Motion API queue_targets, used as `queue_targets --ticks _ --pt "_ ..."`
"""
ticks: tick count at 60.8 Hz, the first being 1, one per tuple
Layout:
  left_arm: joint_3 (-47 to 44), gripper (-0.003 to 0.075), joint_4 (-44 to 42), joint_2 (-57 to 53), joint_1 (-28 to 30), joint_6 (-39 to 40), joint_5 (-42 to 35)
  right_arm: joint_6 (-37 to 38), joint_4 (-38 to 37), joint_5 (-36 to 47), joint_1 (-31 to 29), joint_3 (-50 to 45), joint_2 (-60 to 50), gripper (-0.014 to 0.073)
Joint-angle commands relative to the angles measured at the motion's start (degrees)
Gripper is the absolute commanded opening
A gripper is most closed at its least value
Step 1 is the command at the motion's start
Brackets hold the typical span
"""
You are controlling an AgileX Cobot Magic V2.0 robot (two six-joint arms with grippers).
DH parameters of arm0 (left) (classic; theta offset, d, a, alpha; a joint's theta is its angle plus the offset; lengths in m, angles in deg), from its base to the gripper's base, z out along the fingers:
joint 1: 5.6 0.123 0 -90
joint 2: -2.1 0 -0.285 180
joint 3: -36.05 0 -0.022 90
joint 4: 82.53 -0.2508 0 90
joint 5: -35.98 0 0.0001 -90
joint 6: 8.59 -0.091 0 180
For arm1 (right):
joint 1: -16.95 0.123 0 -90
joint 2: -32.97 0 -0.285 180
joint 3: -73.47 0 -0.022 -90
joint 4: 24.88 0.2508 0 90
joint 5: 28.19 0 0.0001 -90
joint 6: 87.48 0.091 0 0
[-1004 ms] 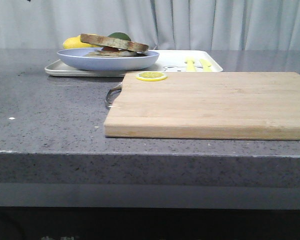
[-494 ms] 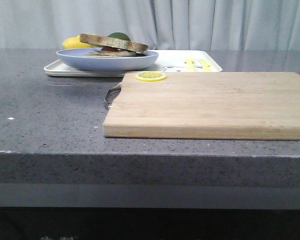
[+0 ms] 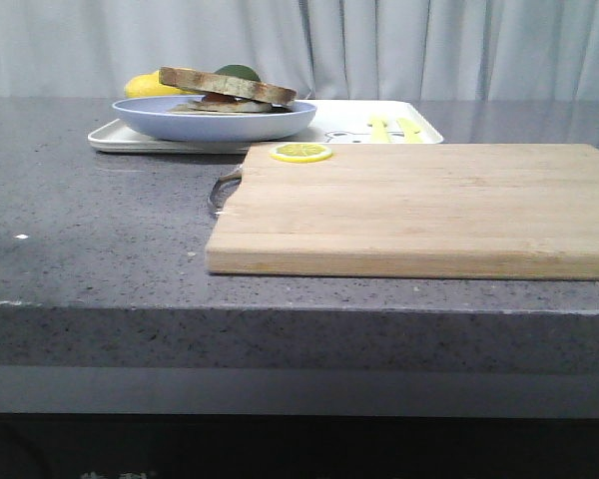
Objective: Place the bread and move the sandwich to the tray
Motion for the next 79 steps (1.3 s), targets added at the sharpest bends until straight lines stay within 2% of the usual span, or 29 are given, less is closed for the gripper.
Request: queue_targets --ticks 1,24,50,55,65,68,79 --pt "-1.5 0.0185 -0.6 -5.9 -0.5 0.0 -4.4 -0.2 0.0 3.9 -0.5 1.1 1.0 0.036" --pt "-12.2 0.0185 -0.6 -24.7 -0.5 -2.5 -4.0 -0.2 0.0 3.9 -0.5 1.1 1.0 0.036" --pt "-13.5 0.0185 -0.5 -27.0 -0.5 -2.5 -3.6 -0.2 -0.1 3.9 -0.5 1.1 1.0 0.0355" --pt "-13.5 0.0163 -0.5 -27.0 -0.5 -2.5 -3.6 -0.2 -0.2 3.9 -0.5 1.1 1.0 0.0278" --pt "-13.5 -0.002 -0.5 -27.0 -0.5 -2.5 -3.6 -0.2 -0.2 3.3 -0.5 1.1 1.0 -0.0006" --pt "-13.5 -0.002 -0.5 -27.0 -0.5 -2.5 -3.6 -0.2 -0.2 3.2 -0.5 1.1 1.0 -0.0074" --pt "-13.6 -0.002 -0.5 -27.0 -0.5 -2.5 -3.2 -0.2 -0.1 3.2 -0.5 1.1 1.0 -0.0068"
